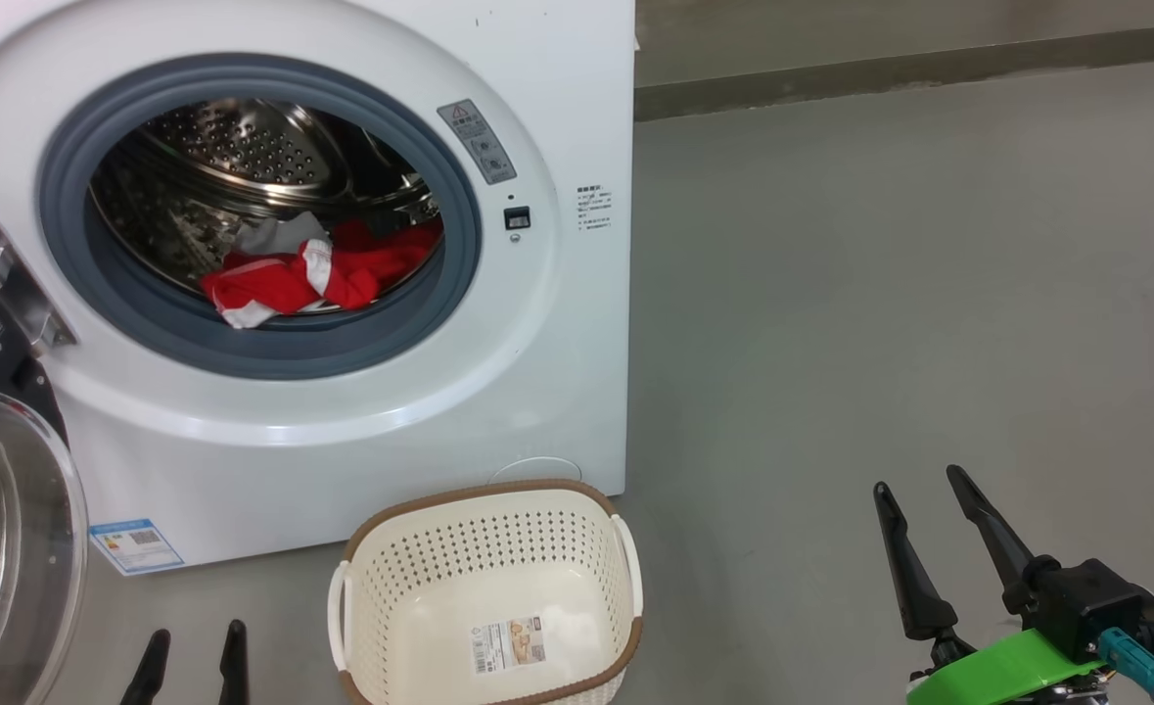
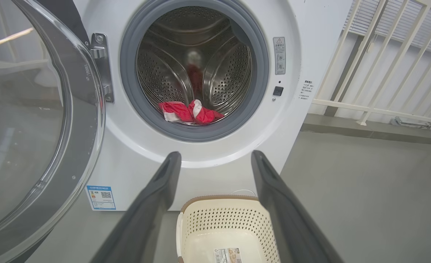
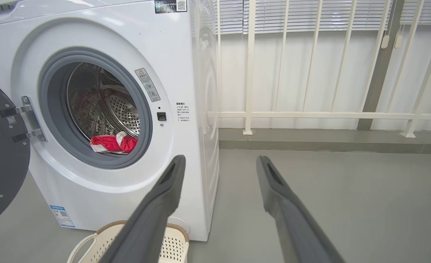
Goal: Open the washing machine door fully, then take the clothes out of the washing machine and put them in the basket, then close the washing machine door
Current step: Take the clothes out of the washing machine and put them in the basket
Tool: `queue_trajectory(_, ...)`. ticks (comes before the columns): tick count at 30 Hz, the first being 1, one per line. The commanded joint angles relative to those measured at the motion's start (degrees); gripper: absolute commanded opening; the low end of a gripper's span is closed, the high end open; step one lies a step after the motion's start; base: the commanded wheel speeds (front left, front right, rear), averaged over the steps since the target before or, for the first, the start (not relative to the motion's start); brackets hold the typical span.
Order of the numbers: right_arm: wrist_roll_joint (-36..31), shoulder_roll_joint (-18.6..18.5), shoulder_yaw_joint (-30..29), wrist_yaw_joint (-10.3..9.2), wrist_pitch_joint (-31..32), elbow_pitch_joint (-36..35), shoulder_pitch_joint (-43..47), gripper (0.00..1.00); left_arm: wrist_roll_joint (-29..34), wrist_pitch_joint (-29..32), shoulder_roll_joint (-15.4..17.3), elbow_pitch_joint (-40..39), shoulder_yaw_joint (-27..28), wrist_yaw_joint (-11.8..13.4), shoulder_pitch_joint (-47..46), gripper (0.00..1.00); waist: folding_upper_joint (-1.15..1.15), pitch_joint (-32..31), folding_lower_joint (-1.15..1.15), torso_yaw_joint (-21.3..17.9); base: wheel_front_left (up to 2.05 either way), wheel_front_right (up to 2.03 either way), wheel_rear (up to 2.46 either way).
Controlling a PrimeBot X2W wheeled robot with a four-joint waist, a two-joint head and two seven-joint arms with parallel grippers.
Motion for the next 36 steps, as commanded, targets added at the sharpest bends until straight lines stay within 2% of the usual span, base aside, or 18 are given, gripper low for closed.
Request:
queue_trajectory(1,0.14,-0.94,1.46,0.19,-0.36,-1.36,-0.62,1.0,0.32,-0.7,0.42,-1.39,2.11,-0.22,-1.15,1.0,0.0,-0.13,0.0,0.24,0.0,0.0,0.0)
queue_trajectory(9,0.24,-1.31,1.46,0.19,-0.36,-1.15,-0.26,1.0,0.76,-0.7,0.23,-0.83,2.0,-0.31,-1.21,1.0,0.0,-0.63,0.0,1.01,0.0,0.0,0.0)
queue_trajectory(14,0.38,-1.53,1.82,0.19,-0.36,-0.95,-0.09,1.0,1.74,-0.63,-0.04,0.25,2.35,1.92,-1.12,1.0,0.0,-0.72,0.0,1.07,0.12,-0.21,0.1)
queue_trajectory(18,0.44,-1.49,2.18,0.19,-0.36,-0.86,-0.14,1.0,1.95,-0.64,-0.1,0.45,2.26,2.49,-1.36,1.0,0.0,-0.7,0.0,1.12,0.69,-0.8,0.11)
queue_trajectory(36,1.14,-1.8,2.9,0.19,-0.36,-0.03,-0.41,1.0,-0.69,-0.67,0.22,-1.17,1.52,1.11,-1.38,1.0,0.0,-0.2,0.0,1.99,1.6,-1.62,0.01)
